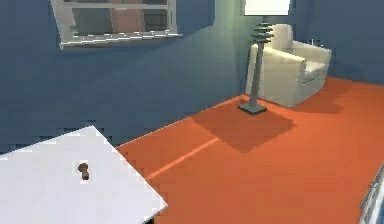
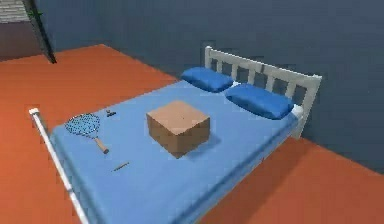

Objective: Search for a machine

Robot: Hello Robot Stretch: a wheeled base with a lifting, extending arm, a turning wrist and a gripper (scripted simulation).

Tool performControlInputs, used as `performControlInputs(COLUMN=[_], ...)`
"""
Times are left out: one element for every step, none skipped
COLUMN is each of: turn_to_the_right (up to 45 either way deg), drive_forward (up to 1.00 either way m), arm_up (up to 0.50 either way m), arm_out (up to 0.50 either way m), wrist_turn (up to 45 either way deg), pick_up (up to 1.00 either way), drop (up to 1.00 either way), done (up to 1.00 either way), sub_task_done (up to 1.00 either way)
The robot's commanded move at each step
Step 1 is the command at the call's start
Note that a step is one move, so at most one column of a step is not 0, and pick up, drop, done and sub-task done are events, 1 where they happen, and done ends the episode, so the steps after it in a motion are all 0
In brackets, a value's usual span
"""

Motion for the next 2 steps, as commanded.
performControlInputs(turn_to_the_right=[0.0, 45.0], drive_forward=[0.2, 0.0], arm_up=[0.0, 0.0], arm_out=[0.0, 0.0], wrist_turn=[0.0, 0.0], pick_up=[0.0, 0.0], drop=[0.0, 0.0], done=[0.0, 0.0], sub_task_done=[0.0, 0.0])
